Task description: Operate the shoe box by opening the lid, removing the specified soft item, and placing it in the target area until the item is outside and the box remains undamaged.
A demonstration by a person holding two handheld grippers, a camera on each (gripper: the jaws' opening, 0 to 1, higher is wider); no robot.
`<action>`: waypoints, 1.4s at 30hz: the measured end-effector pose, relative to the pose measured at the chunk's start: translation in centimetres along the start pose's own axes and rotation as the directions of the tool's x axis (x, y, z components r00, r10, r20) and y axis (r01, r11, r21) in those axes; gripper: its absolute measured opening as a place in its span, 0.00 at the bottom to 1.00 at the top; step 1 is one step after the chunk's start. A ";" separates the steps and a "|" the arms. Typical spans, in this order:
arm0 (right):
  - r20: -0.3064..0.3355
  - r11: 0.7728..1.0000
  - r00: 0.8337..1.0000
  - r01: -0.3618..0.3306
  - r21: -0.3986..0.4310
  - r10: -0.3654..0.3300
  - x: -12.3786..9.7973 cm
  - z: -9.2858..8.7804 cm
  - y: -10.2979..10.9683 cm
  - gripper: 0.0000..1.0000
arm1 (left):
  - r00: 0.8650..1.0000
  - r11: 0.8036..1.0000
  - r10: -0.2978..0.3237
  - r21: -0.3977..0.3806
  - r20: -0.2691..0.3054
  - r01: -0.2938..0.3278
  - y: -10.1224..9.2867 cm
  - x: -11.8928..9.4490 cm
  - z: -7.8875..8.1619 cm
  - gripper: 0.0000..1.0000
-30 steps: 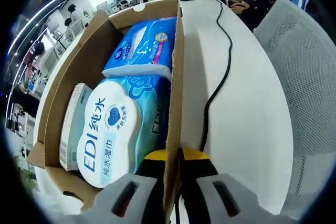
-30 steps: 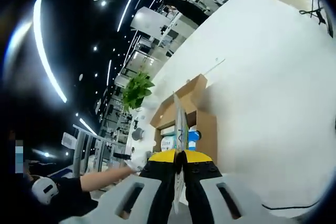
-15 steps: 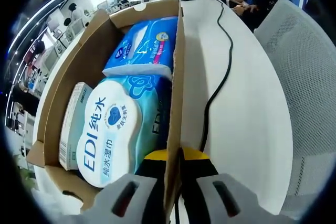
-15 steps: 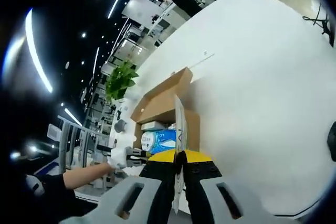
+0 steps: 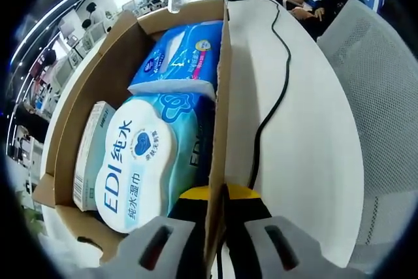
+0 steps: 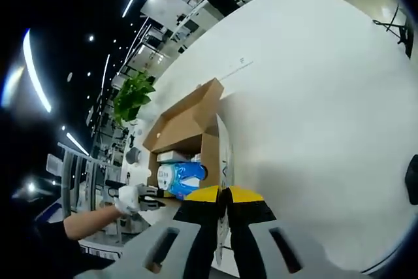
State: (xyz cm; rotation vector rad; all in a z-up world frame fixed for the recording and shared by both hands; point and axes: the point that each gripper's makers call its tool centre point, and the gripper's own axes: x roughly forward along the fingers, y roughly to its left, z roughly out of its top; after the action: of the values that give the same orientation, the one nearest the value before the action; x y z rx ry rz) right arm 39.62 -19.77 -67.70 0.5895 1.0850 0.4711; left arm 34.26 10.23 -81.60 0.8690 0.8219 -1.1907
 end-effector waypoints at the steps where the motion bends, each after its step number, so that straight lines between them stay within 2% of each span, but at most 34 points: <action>1: -0.002 1.000 1.000 0.005 -0.002 -0.005 0.3 -0.3 0.2 0.00 | 1.000 1.000 0.001 0.001 0.000 -0.001 0.0 0.0 0.0 0.03; 6: -0.020 1.000 0.999 0.031 -0.002 -0.032 1.4 -1.1 0.6 0.00 | 1.000 1.000 0.001 0.003 0.001 -0.001 0.0 0.0 0.0 0.03; 14: -0.050 1.000 0.998 0.024 0.004 -0.024 2.8 -0.6 -0.1 0.00 | 1.000 1.000 0.000 0.003 0.000 0.000 0.0 0.0 0.1 0.03; 18: -0.075 0.999 0.996 0.046 0.004 -0.045 3.6 -0.1 -1.8 0.00 | 1.000 1.000 0.000 0.001 0.000 0.000 -0.1 0.0 0.1 0.03; 22: -0.097 0.998 0.993 0.065 -0.004 -0.065 4.0 -0.5 -2.5 0.00 | 1.000 1.000 0.001 -0.002 0.000 -0.001 -0.1 0.0 0.1 0.03; 25: -0.090 0.998 0.994 0.062 0.007 -0.061 4.1 -0.3 -2.9 0.00 | 1.000 1.000 0.001 -0.002 0.000 -0.001 -0.1 0.0 0.1 0.03; 28: -0.086 0.997 0.993 0.080 -0.002 -0.080 4.4 0.2 -4.1 0.00 | 1.000 1.000 0.001 -0.003 -0.001 -0.001 -0.1 0.0 0.2 0.03; 42: -0.074 0.990 0.987 0.143 -0.003 -0.143 4.0 -0.1 -6.8 0.04 | 1.000 1.000 -0.001 -0.006 -0.002 0.001 -0.1 0.0 0.2 0.03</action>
State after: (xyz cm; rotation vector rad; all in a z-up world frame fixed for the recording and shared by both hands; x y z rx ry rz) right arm 41.56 -22.33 -74.91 0.4956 1.1900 0.3690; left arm 34.19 10.01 -81.52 0.8652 0.8268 -1.1878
